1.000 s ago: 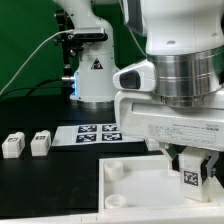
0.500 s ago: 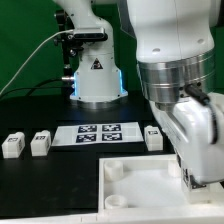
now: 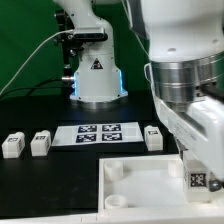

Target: Assemble one leg

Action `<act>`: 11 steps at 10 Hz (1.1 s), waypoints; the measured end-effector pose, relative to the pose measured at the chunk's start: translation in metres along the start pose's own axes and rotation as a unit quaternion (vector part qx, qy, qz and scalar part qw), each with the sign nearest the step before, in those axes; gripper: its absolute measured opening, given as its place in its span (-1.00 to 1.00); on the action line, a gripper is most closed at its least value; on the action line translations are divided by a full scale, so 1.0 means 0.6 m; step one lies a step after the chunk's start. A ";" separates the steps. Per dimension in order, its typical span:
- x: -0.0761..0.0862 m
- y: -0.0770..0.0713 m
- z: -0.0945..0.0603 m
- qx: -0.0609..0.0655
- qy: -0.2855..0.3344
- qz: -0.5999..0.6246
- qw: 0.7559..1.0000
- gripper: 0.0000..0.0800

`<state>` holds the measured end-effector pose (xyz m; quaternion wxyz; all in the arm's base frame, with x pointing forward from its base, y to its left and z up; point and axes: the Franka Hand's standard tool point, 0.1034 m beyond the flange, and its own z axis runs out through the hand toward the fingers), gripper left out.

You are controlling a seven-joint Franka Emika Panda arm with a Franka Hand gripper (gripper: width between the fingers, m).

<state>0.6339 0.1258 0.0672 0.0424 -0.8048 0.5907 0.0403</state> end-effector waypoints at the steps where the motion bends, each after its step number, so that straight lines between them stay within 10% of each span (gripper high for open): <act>1: -0.008 -0.004 -0.001 0.011 0.009 -0.087 0.996 0.60; 5: -0.008 -0.002 0.001 0.010 0.016 -0.294 0.956 0.62; 9: 0.009 -0.003 -0.003 -0.002 0.029 -0.524 0.851 0.62; 11: 0.006 -0.005 -0.004 -0.003 0.033 -0.510 0.860 0.32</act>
Offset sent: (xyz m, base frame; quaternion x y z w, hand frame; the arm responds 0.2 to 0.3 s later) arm 0.0000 0.0000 0.0000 0.0000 0.0000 -0.2667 0.9638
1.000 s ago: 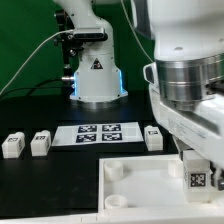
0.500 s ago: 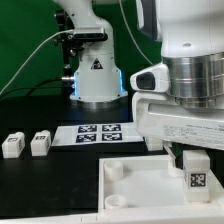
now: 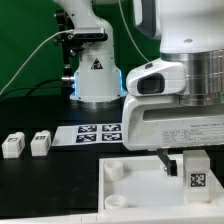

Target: Assemble one leg

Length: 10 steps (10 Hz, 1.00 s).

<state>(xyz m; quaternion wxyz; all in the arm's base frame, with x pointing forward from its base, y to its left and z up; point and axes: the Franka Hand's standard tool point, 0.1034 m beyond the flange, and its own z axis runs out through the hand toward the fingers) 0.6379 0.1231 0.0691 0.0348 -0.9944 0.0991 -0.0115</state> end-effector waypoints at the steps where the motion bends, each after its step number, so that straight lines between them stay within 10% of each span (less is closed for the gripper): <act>1: 0.000 0.000 0.000 0.002 -0.001 0.028 1.000 -0.03; 5: -0.001 0.009 0.001 -0.001 -0.007 0.248 0.969 -0.25; 10: 0.001 0.019 0.004 -0.001 -0.052 0.612 0.789 -0.26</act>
Offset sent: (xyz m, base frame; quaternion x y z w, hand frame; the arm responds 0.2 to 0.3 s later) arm 0.0000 0.0000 0.0000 0.0000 0.0000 0.2667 0.9638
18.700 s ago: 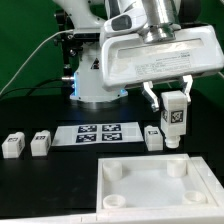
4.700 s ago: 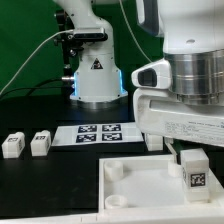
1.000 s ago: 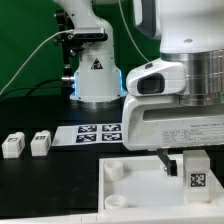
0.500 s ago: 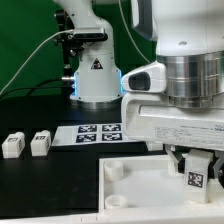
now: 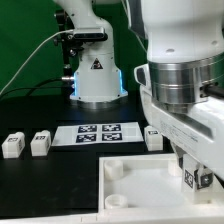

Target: Assemble one leg

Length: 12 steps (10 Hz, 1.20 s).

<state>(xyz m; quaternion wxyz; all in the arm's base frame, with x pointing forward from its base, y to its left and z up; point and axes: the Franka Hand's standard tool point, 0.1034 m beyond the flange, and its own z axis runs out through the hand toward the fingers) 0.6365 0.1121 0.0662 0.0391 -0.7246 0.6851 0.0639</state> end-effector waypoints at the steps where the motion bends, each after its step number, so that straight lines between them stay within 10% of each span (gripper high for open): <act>1: -0.001 0.000 0.000 0.001 -0.011 0.073 0.997 -0.26; 5: -0.002 0.003 0.001 0.005 -0.018 0.210 0.977 -0.26; 6: -0.002 0.004 0.003 0.004 -0.018 0.210 0.978 0.23; 7: -0.002 0.004 0.003 0.004 -0.018 0.196 0.980 0.23; 9: -0.016 0.007 0.001 0.002 -0.017 0.125 0.992 0.59; 12: -0.023 0.012 0.005 0.007 -0.010 -0.109 0.994 0.62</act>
Offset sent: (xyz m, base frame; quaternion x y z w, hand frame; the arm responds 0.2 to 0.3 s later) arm 0.0000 0.0000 0.0000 0.0000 0.0000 0.2667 0.9638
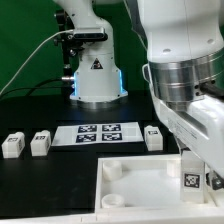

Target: Assemble one leg

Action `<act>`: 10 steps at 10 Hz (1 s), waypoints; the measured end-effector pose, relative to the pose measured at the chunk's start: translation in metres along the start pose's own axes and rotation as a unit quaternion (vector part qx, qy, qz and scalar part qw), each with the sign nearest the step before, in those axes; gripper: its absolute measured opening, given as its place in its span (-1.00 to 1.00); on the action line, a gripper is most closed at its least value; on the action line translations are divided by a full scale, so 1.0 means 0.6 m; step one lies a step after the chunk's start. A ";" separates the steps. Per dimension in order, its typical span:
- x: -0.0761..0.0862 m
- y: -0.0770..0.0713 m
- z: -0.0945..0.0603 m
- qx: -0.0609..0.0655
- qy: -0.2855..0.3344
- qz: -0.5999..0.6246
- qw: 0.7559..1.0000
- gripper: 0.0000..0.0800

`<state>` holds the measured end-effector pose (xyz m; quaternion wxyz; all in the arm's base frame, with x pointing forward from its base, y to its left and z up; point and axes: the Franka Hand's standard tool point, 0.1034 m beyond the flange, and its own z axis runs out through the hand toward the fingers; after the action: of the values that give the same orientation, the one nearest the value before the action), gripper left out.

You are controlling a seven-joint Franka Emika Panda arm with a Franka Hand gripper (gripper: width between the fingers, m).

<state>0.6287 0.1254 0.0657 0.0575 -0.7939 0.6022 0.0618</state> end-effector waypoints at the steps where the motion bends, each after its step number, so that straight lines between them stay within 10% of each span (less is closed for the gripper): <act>1: 0.002 0.000 -0.001 0.000 0.001 -0.024 1.000 0.62; 4: 0.005 0.000 -0.001 -0.001 0.001 -0.169 0.986 0.62; 7: 0.010 -0.006 -0.011 -0.032 0.020 -0.340 0.940 0.62; 9: 0.011 -0.004 -0.009 -0.032 0.019 -0.311 0.950 0.36; 10: 0.010 -0.004 -0.009 -0.031 0.020 -0.282 0.959 -0.08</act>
Offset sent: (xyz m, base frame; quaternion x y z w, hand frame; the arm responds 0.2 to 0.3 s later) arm 0.0000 0.0000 0.0000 0.0000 0.0000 -0.1790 0.9838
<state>0.6328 0.1195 0.0700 0.0360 -0.9339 0.3528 0.0460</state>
